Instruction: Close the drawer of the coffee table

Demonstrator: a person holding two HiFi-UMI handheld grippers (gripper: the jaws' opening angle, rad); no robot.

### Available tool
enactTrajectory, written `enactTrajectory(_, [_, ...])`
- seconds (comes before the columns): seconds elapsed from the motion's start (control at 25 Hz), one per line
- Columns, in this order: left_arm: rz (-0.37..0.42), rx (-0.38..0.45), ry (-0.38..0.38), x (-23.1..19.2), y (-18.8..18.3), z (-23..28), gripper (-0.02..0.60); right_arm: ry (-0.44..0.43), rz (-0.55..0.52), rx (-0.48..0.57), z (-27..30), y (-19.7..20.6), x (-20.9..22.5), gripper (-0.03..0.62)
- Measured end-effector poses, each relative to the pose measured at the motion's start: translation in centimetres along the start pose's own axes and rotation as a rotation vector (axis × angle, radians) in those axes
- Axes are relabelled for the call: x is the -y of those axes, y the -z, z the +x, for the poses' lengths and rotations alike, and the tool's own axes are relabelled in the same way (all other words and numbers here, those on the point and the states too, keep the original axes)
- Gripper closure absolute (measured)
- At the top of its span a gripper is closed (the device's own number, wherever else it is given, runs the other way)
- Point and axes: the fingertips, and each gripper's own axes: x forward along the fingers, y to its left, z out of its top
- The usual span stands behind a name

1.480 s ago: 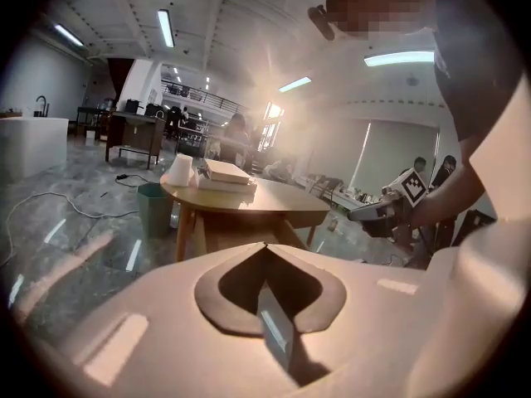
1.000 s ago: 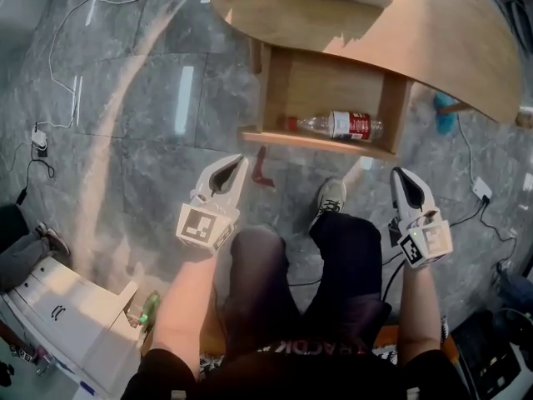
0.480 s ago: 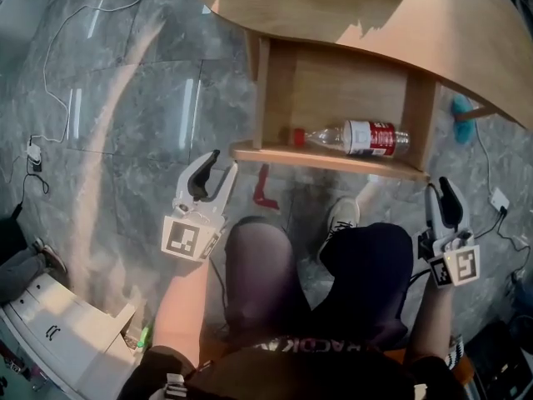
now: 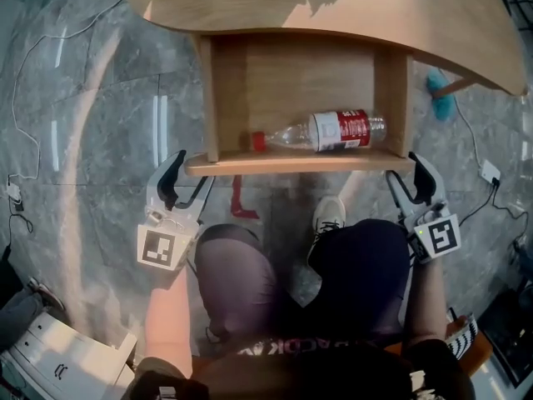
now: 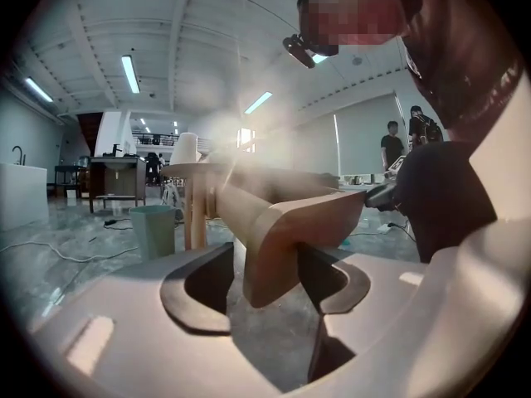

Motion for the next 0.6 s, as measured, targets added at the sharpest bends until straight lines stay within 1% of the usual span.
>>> enactTrajectory(0.16, [-0.001,0.015,0.022,0.3,0.2,0.1,0.331,-0.021,-0.019,0.015,1.5,0.0,-0.6,0.377])
enactTrajectory(0.32, [-0.034,0.041,0.03,0.2,0.2,0.2,0.335,-0.038,-0.024,0.021,2.0,-0.1,-0.8,0.369])
enactTrajectory(0.4, [-0.041,0.036,0.028,0.4,0.1,0.2,0.361,-0.041,-0.016,0.018,2.0,-0.1,-0.7,0.368])
enactTrajectory(0.6, [-0.04,0.015,-0.006,0.3,-0.6,0.1,0.367,-0.049,0.03,0.013,1.8,-0.5,-0.8,0.368])
